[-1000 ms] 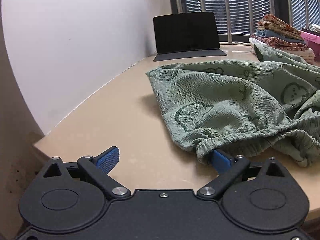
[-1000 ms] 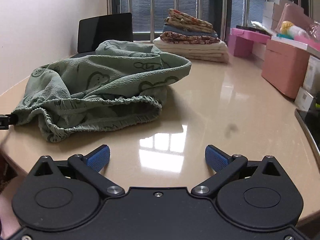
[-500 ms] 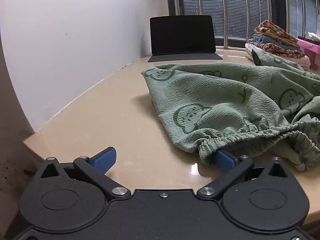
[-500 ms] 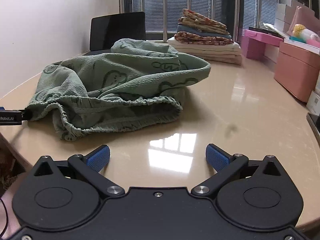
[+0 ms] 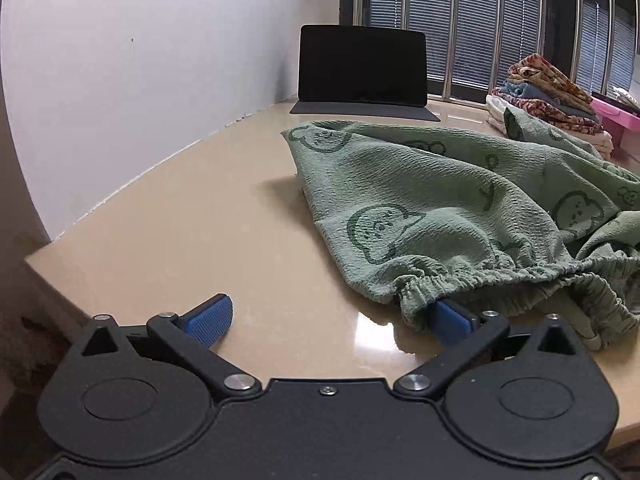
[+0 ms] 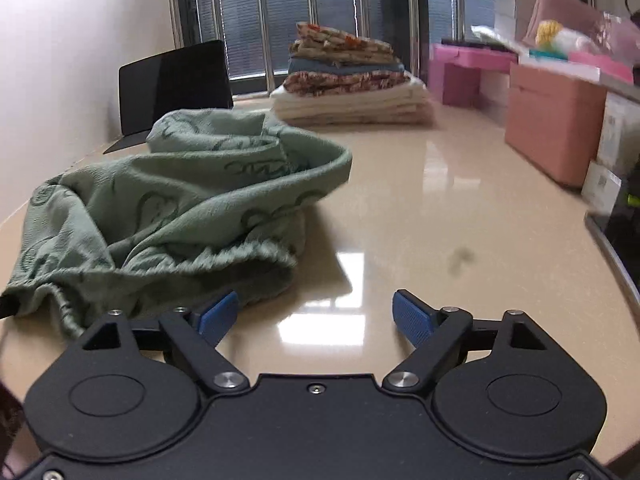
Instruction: Fold clothes
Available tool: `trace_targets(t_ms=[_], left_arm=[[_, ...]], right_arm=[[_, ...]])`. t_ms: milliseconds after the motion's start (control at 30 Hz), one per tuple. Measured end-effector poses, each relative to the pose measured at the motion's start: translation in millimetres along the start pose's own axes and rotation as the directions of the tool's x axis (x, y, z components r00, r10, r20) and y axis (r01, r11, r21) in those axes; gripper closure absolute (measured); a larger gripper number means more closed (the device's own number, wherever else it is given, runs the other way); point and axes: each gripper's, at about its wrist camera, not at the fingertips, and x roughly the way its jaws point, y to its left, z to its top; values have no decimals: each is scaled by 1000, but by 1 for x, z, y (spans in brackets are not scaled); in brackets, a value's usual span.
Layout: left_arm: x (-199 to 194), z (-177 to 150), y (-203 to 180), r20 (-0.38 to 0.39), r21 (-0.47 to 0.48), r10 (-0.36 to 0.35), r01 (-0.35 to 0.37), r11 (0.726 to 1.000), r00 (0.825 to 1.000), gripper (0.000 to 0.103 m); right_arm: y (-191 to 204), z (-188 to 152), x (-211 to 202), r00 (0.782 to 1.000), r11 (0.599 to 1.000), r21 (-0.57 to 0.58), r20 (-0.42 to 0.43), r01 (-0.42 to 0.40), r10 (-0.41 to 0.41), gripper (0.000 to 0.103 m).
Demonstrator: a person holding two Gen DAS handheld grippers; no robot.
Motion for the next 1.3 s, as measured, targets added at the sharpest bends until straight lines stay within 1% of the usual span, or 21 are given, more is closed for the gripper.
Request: trace_targets(t_ms=[100, 133, 200, 367, 433, 467, 500, 533, 567, 633, 667, 700, 733, 767, 833, 867, 933, 1033, 1133, 1233, 1300], left_arm=[[0, 0, -1, -1, -2, 2, -2, 1000, 1000, 0], [1, 1, -1, -2, -2, 3, -3, 1000, 1000, 0], [1, 1, -1, -4, 0, 6, -6, 1000, 1000, 0], [0, 1, -7, 11, 27, 26, -26, 999, 1000, 0], [-2, 1, -10, 17, 43, 36, -37, 998, 999, 1], [-2, 1, -12, 19, 49, 38, -39, 998, 999, 2], [-3, 1, -14, 20, 53, 36, -37, 998, 999, 5], [-4, 1, -15, 20, 56, 31, -32, 998, 999, 10], [-5, 1, -16, 18, 56, 23, -24, 998, 1000, 12], [-6, 2, -19, 16, 58, 12, -13, 998, 1000, 21], [-7, 2, -21, 15, 60, 8, -8, 998, 1000, 23], [-7, 3, -23, 13, 61, 1, -2, 998, 1000, 30], [-8, 3, -25, 11, 63, -10, 9, 998, 1000, 39], [-9, 4, -27, 10, 67, -22, 21, 998, 1000, 44], [-10, 5, -31, 7, 80, -52, 51, 996, 999, 83], [-11, 5, -34, 5, 89, -66, 65, 994, 998, 87], [-14, 4, -41, 8, 116, -70, 69, 991, 998, 91], [-20, 3, -43, 19, 132, -74, 70, 989, 997, 92], [-28, 2, -39, 33, 156, -68, 63, 986, 997, 92], [-30, -2, -35, 5, 171, -69, 67, 983, 998, 92], [-28, -3, -35, -20, 175, -73, 76, 982, 997, 91]], right_arm=[[6, 6, 9, 999, 998, -44, 11, 34, -34, 20], [8, 7, 12, 999, 997, -58, 10, 42, -42, 25], [12, 10, 19, 999, 996, -73, 9, 47, -47, 31], [18, 16, 31, 999, 996, -72, 7, 50, -50, 39], [20, 16, 34, 999, 997, -61, 3, 41, -41, 52], [21, 15, 35, 1000, 998, -52, 7, 31, -31, 54], [22, 14, 34, 1000, 998, -49, 10, 28, -28, 56], [22, 14, 34, 1000, 999, -48, 12, 26, -25, 59], [23, 14, 34, 1000, 999, -47, 14, 22, -22, 62], [20, 15, 34, 1000, 999, -33, 14, 11, -11, 75], [17, 16, 34, 1000, 1000, -15, 16, 11, -10, 79], [13, 17, 34, 1000, 1000, 8, 18, 8, -8, 85], [10, 17, 32, 1000, 1000, 28, 19, 1, -1, 87], [6, 18, 31, 1000, 999, 47, 20, -6, 5, 89], [2, 19, 27, 999, 998, 55, 28, -15, 14, 93], [1, 19, 23, 999, 998, 56, 37, -23, 21, 93], [0, 20, 15, 998, 998, 53, 56, -31, 28, 95], [-1, 19, -1, 996, 999, 27, 82, -31, 29, 96], [-4, 18, -17, 995, 998, 19, 84, -56, 55, 96], [-6, 10, -30, 995, 997, 1, 63, -72, 72, 96], [-5, 2, -33, 997, 998, -21, 43, -62, 63, 96]])
